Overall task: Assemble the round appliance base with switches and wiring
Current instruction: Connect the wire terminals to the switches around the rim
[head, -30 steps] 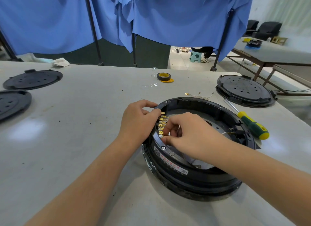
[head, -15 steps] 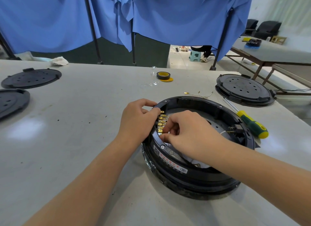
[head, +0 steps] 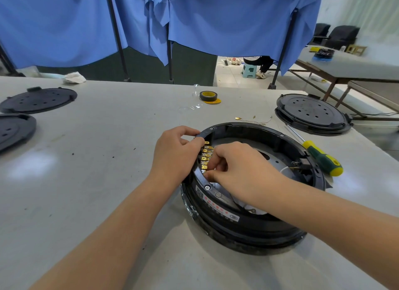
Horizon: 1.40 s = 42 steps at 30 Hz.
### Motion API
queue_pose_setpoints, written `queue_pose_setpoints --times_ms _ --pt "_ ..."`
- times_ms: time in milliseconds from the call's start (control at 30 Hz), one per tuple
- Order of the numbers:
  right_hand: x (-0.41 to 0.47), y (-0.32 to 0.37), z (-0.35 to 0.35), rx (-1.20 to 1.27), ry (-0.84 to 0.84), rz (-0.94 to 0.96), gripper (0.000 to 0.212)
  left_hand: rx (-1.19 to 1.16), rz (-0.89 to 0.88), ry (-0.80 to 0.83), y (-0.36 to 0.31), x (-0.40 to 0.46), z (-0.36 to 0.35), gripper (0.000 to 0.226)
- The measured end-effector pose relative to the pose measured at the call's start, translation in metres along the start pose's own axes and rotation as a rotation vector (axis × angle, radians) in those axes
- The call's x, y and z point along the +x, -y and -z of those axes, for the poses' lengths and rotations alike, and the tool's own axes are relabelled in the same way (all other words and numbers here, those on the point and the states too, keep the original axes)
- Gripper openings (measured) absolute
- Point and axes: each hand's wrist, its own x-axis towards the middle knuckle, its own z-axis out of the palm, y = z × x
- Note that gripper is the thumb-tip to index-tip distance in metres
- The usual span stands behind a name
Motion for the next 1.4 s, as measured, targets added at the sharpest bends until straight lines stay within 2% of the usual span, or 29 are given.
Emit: queue_pose_setpoints --times_ms 933,1200,1400 --pt "0.001 0.002 0.001 -0.017 0.004 0.060 0.031 0.018 -0.024 0.014 -0.001 0.001 0.000 0.009" --pt "-0.001 -0.002 0.012 0.046 0.068 0.053 0.011 -0.017 0.006 0.065 -0.001 0.001 0.005 0.012" --pt "-0.002 -0.010 0.018 0.121 0.069 0.064 0.009 -0.027 0.014 0.073 0.002 0.002 0.004 0.011"
